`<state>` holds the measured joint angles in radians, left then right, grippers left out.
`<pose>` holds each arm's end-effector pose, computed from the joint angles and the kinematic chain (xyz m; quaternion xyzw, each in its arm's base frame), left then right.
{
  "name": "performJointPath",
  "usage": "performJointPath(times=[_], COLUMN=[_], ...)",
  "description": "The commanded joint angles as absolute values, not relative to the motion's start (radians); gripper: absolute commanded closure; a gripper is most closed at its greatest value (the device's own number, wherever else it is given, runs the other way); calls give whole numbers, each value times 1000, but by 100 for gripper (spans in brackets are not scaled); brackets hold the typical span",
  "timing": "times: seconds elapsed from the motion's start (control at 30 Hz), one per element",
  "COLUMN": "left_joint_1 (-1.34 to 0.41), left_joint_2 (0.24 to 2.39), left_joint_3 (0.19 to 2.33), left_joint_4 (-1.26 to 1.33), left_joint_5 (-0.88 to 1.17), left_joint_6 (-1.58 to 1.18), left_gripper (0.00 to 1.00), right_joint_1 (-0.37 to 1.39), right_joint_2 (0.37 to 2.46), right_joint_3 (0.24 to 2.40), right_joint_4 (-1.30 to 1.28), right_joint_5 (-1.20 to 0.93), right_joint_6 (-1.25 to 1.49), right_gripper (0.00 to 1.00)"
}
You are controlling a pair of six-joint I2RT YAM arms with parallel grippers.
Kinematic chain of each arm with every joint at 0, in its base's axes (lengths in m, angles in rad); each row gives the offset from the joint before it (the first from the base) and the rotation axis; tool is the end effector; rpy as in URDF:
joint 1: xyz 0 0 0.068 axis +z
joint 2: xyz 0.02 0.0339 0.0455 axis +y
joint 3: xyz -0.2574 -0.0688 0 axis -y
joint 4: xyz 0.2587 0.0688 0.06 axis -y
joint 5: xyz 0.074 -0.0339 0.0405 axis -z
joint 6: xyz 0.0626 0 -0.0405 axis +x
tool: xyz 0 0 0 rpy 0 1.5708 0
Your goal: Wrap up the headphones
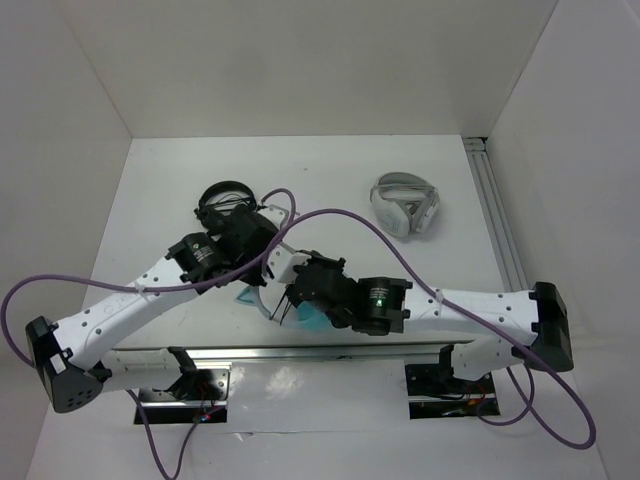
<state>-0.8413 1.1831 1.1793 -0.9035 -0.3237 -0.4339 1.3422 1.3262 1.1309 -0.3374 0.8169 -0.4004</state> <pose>0.1906 -0.1834 0.3058 0.1374 0.9244 -0.0689 0.3490 0.1178 0.3050 0.3126 -0.4829 0.6638 -0.1008 0.5622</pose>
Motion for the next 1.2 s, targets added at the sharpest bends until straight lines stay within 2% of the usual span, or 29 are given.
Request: performJointPath(times=[0.0, 0.2, 0.27, 0.4, 0.5, 0.57, 0.73, 0.8, 0.9, 1.17], left_joint_1=[-905, -914, -914, -914, -914, -914, -914, -914, -914, -861], left_joint_2=[1131, 1091, 1091, 1091, 1101, 1111, 1120, 1129, 1129, 1160], left_joint_3=[1164, 1164, 1164, 1173, 1184, 1207, 1250, 1265, 1288, 1301], left_joint_4=[-953, -962, -962, -971, -980, -980, -980, -971, -971, -996], left_joint_5=[-313, -313, -313, -322, -345, -354, -354, -364, -364, -388], left_joint_6=[-436, -445, -445, -455, -482, -494, -525, -538, -552, -629], left_gripper=[100, 100, 100, 100, 100, 100, 100, 100, 100, 100], right_joint_1=[1229, 1114, 1089, 1040, 999, 954, 905, 905, 868, 832], right_joint_2=[1293, 1339, 1351, 1351, 1330, 1319, 1330, 1330, 1287, 1161], right_joint_3=[1135, 1135, 1109, 1089, 1080, 1091, 1091, 1063, 1031, 954], right_joint_4=[-189, -170, -170, -155, -170, -195, -195, -164, -112, -20], right_joint_5=[869, 761, 749, 675, 537, 352, 275, 291, 298, 216], right_joint_6=[-471, -471, -462, -417, -374, -364, -345, -345, -345, -334], right_gripper=[94, 93, 86, 85, 85, 85, 85, 89, 100, 100])
